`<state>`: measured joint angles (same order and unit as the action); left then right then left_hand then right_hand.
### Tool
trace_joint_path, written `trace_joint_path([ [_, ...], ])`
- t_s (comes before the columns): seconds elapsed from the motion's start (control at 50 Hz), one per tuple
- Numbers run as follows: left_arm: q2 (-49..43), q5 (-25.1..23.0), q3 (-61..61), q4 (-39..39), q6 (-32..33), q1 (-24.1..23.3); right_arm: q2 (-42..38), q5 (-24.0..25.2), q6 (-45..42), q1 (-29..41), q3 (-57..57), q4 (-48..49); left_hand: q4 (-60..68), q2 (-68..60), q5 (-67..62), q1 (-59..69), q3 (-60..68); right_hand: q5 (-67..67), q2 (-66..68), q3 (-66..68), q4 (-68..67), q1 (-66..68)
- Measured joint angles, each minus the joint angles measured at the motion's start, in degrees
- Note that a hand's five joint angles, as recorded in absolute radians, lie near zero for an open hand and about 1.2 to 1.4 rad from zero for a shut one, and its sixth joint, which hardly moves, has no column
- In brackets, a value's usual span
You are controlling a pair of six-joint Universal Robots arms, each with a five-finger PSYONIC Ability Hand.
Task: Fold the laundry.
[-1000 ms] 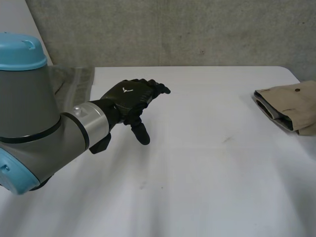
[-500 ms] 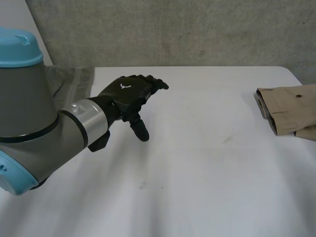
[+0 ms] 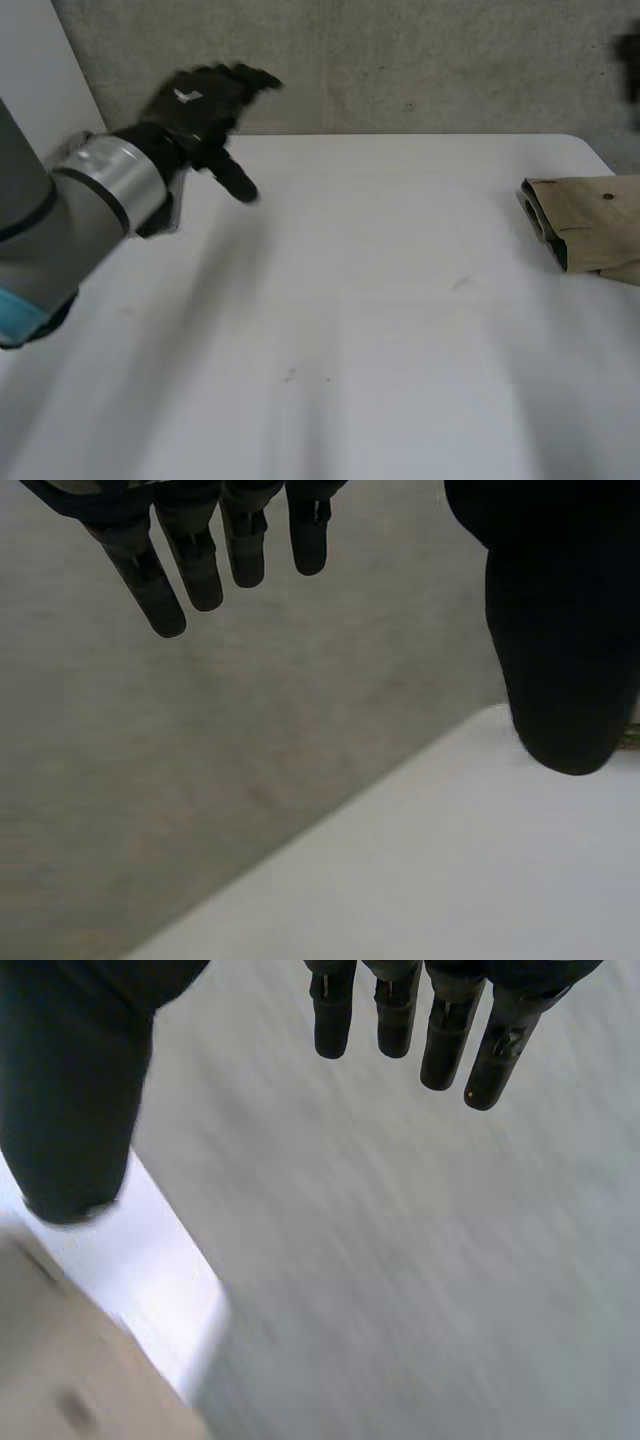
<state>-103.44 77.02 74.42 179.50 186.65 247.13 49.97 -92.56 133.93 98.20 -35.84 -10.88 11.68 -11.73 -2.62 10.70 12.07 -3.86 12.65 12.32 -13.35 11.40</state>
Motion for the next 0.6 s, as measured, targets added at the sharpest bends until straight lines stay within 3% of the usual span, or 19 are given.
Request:
trace_joint_path([
  [0.12, -6.5, -0.1, -3.0, 5.7, 3.5, 9.8, 6.3, 12.5, 4.8, 10.6, -17.0, 3.5, 0.0, 0.0, 0.0, 0.0, 0.0, 0.0, 0.0, 0.0, 0.0, 0.0],
  [0.14, -6.5, -0.1, -3.0, 5.7, 3.5, 9.8, 6.3, 12.5, 4.8, 10.6, -17.0, 3.5, 0.0, 0.0, 0.0, 0.0, 0.0, 0.0, 0.0, 0.0, 0.0, 0.0],
  [0.16, -9.7, -0.2, -4.8, 6.4, 5.9, 12.7, 8.4, 17.1, 5.7, 13.4, -22.9, 4.0, 0.0, 0.0, 0.0, 0.0, 0.0, 0.0, 0.0, 0.0, 0.0, 0.0],
  [0.24, -11.9, -0.3, -6.1, 6.8, 7.8, 14.4, 9.4, 19.5, 6.1, 14.8, -26.1, 4.1, 0.0, 0.0, 0.0, 0.0, 0.0, 0.0, 0.0, 0.0, 0.0, 0.0],
  [0.26, -19.1, -0.4, -10.5, 6.9, 14.4, 18.8, 11.2, 24.9, 6.5, 18.3, -35.2, 4.3, 0.0, 0.0, 0.0, 0.0, 0.0, 0.0, 0.0, 0.0, 0.0, 0.0],
  [0.44, -39.3, -0.5, -25.9, 7.0, 30.8, 26.5, 14.7, 27.3, 5.9, 20.0, -50.8, 6.1, 0.0, 0.0, 0.0, 0.0, 0.0, 0.0, 0.0, 0.0, 0.0, 0.0],
  [0.6, -54.4, 0.3, -41.6, 7.2, 35.4, 29.9, 19.1, 27.1, 5.5, 19.0, -59.8, 9.6, 2.6, -2.8, -2.1, 3.7, 2.6, 0.0, 0.0, 0.0, 0.0, 0.0],
])
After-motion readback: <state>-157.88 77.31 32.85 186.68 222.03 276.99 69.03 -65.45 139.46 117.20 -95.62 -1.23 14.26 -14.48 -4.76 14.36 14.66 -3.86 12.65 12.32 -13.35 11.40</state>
